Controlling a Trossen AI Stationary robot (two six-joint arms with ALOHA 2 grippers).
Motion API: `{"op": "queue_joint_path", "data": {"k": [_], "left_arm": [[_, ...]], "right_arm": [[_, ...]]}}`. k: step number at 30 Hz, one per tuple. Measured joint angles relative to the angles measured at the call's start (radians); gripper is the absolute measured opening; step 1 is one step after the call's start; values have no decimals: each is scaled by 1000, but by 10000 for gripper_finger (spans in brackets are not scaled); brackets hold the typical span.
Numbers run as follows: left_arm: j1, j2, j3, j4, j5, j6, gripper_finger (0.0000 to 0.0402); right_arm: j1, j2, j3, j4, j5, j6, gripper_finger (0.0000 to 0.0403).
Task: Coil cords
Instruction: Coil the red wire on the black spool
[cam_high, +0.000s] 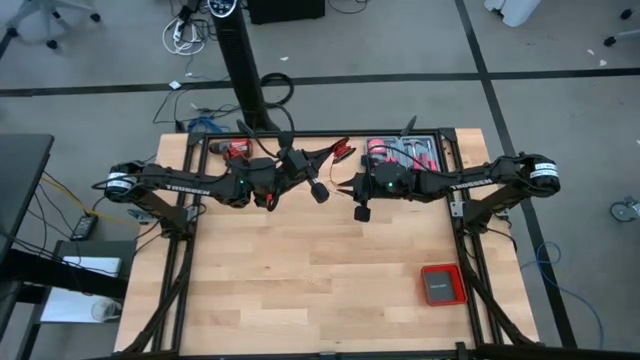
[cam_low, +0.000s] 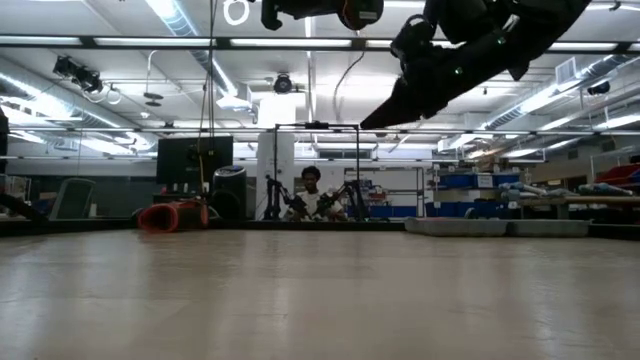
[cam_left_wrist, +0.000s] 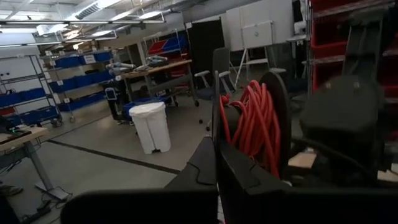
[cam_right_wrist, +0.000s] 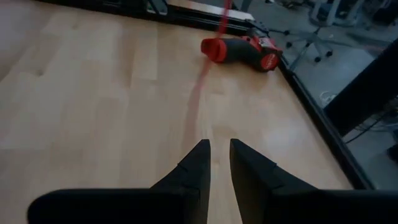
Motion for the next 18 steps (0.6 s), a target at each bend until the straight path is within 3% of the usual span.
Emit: {"op": "queue_joint_path", "data": {"k": [7,12,18], "left_arm": [[0,0,0,-30,0,21,1],[0,0,0,-29,17,44,1],[0,0,0,-20,19,44,1]], "right_arm": [[-24,0,38,-41,-103,108,60],[-54,0,38,-31,-234,183,60],[-53,0,38,-31,-294,240,60]]}}
